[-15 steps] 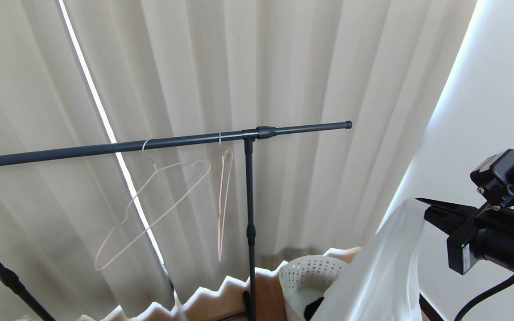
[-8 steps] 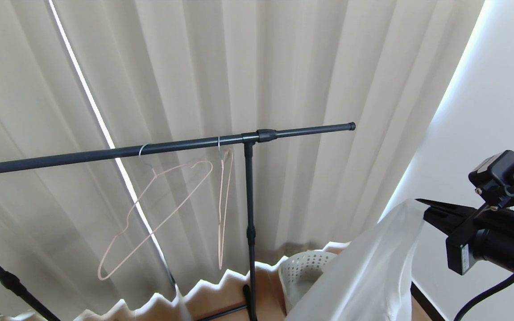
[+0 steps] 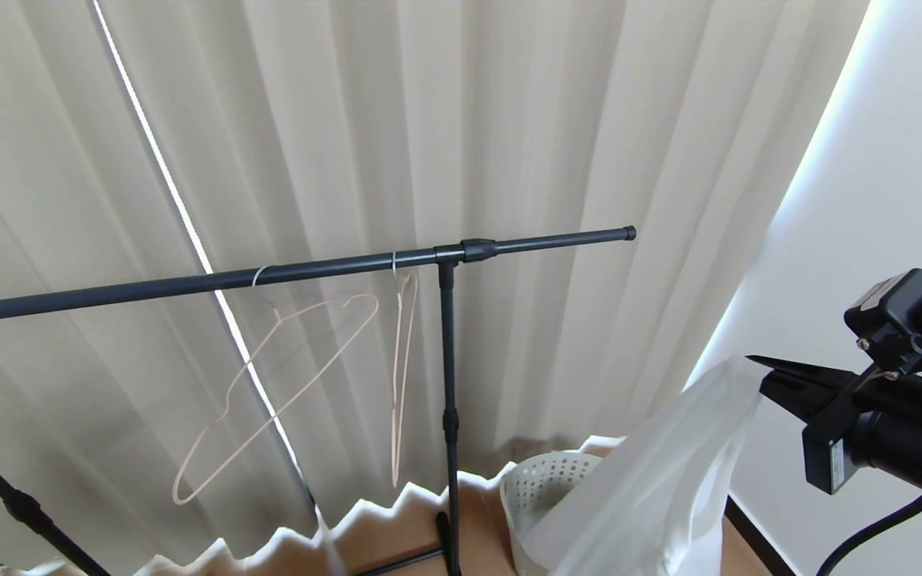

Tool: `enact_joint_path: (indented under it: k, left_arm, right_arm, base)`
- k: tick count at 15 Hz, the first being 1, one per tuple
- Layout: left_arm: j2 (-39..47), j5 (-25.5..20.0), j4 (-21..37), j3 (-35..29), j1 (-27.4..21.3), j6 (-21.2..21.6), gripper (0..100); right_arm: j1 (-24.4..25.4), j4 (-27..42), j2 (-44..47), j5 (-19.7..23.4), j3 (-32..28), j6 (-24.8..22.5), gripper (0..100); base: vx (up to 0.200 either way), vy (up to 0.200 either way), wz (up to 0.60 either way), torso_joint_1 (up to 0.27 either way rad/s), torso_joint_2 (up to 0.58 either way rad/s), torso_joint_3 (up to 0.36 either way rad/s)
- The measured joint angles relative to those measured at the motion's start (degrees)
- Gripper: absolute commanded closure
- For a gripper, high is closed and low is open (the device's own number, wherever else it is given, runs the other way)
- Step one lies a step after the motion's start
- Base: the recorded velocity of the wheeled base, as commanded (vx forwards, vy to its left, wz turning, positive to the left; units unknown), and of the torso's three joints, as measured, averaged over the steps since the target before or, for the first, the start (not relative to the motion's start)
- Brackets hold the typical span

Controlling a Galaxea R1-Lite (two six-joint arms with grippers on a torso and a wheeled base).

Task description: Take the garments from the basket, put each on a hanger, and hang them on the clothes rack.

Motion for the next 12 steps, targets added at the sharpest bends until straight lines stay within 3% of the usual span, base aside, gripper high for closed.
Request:
enact_joint_path:
  k: [3, 9, 12]
  left_arm:
    - [0.0, 0.0, 0.0, 0.0, 0.0, 0.0, 0]
    - [0.0, 0.0, 0.0, 0.0, 0.0, 0.0, 0]
    - [0.0, 0.0, 0.0, 0.0, 0.0, -0.1, 0]
  right_arm:
    - [0.0, 0.0, -0.5, 0.0, -0.1, 0.0, 100]
    - [0.0, -0.2, -1.4, 0.1, 0.0, -0.1, 100]
    - [0.0, 0.0, -1.6, 0.1, 0.0, -0.1, 100]
  base:
    - [0.0, 0.0, 0.6, 0.004, 0.0, 0.002]
    - [-0.2, 0.0, 0.0, 0.004, 0.0, -0.002]
    - [0.0, 0.2, 0.0, -0.001, 0.0, 0.002]
